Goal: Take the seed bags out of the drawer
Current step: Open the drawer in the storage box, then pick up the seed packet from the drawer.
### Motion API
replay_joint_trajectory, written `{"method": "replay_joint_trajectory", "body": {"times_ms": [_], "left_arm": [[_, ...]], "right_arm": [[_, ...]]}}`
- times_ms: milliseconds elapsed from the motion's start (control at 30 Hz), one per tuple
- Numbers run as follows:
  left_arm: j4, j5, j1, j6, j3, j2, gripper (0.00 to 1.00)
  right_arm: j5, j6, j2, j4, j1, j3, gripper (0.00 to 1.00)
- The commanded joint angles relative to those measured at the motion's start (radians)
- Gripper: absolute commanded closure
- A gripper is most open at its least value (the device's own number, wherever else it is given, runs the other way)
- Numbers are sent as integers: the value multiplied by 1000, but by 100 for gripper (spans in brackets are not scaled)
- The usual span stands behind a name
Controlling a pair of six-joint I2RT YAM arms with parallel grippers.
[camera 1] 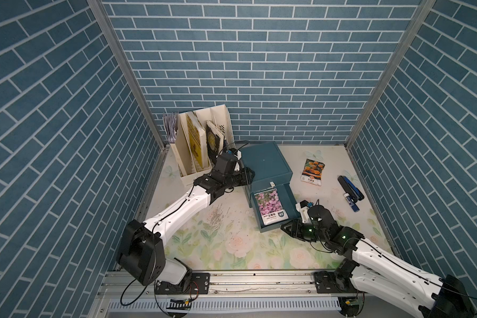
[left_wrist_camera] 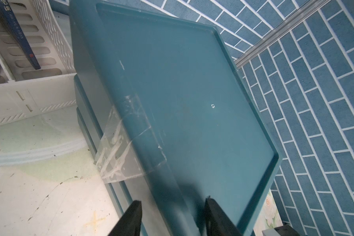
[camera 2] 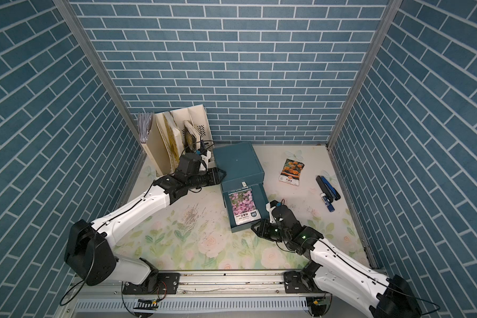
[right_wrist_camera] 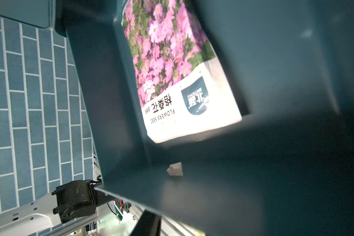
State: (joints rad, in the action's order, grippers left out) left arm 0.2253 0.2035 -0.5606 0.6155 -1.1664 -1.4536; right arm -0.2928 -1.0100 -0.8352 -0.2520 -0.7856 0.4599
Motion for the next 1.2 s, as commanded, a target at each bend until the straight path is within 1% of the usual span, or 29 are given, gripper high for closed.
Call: {"method": "replay_joint_trajectory", "body": {"times_ms": [0, 100, 300, 400, 533, 733, 833, 1000, 1167], "left_arm": [[58, -23, 11, -9, -16, -33, 47], [59, -21, 11, -9, -19, -34, 47], [59, -19, 11, -7, -18, -35, 47], [54, -18, 11, -5, -15, -34, 47], [47, -15, 10, 3, -7, -34, 47], [49, -15, 10, -1, -9, -35, 47], [46, -9, 10, 0, -8, -36, 47], [53, -7, 10, -4, -11, -37, 47], [56, -7, 11, -3, -12, -40, 47]], "right_arm": [[7, 38, 7, -64, -4, 75, 59], [-13, 69, 0, -123, -4, 138, 53], [-62, 165, -59, -244, -4, 295, 47], [-52, 224, -119, -291, 7, 381, 41], [-43, 274, -200, -308, 36, 454, 33], [23, 380, -337, -369, 58, 544, 16], [55, 428, -399, -376, 65, 577, 10], [98, 479, -480, -377, 75, 616, 7], [144, 510, -535, -370, 78, 639, 7]]}}
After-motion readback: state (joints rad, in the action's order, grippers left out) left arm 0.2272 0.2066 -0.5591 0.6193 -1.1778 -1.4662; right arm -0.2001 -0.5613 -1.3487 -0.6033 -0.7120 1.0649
